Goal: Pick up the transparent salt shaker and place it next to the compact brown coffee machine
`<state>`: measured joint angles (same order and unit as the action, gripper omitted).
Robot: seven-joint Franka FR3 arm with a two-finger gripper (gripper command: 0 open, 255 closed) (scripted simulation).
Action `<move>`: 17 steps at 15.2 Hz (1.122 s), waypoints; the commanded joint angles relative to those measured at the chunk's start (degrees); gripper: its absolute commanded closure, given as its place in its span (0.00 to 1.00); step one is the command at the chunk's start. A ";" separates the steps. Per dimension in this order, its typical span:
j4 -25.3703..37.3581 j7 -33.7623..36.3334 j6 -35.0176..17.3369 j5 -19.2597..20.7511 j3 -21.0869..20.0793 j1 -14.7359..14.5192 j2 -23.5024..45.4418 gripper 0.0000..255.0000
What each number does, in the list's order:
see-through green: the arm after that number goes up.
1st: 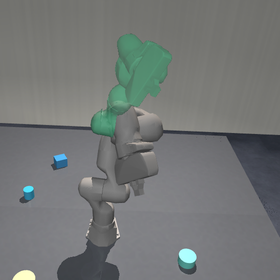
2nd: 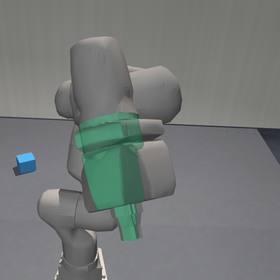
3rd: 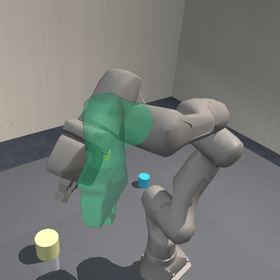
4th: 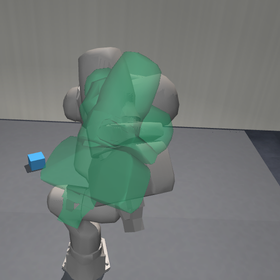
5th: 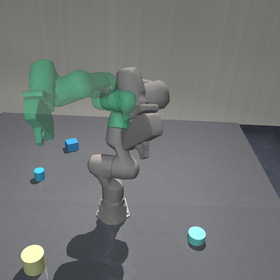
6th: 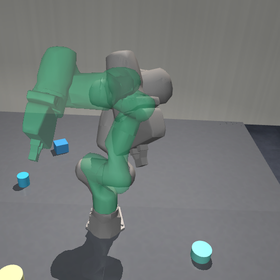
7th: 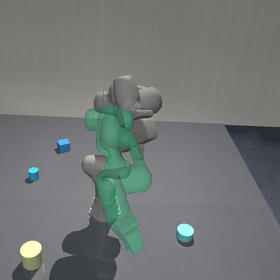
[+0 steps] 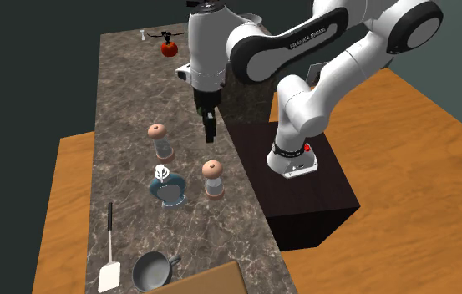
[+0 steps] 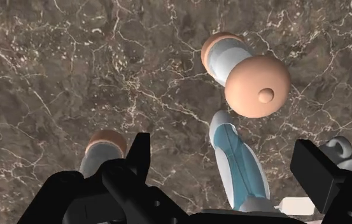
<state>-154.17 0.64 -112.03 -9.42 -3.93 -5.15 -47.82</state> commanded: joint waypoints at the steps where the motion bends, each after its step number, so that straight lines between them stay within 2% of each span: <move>1: -2.86 0.91 -2.71 -1.92 -1.05 -1.25 0.01 0.00; 7: -9.58 3.29 -11.92 -8.21 -4.55 -5.82 2.85 0.00; 14: -12.56 2.70 -19.47 -10.18 -5.75 -6.98 7.36 0.00; 17: -12.77 2.64 -20.12 -10.35 -5.84 -7.09 7.80 0.00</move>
<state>-166.84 3.29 -131.93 -19.71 -9.74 -12.20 -40.13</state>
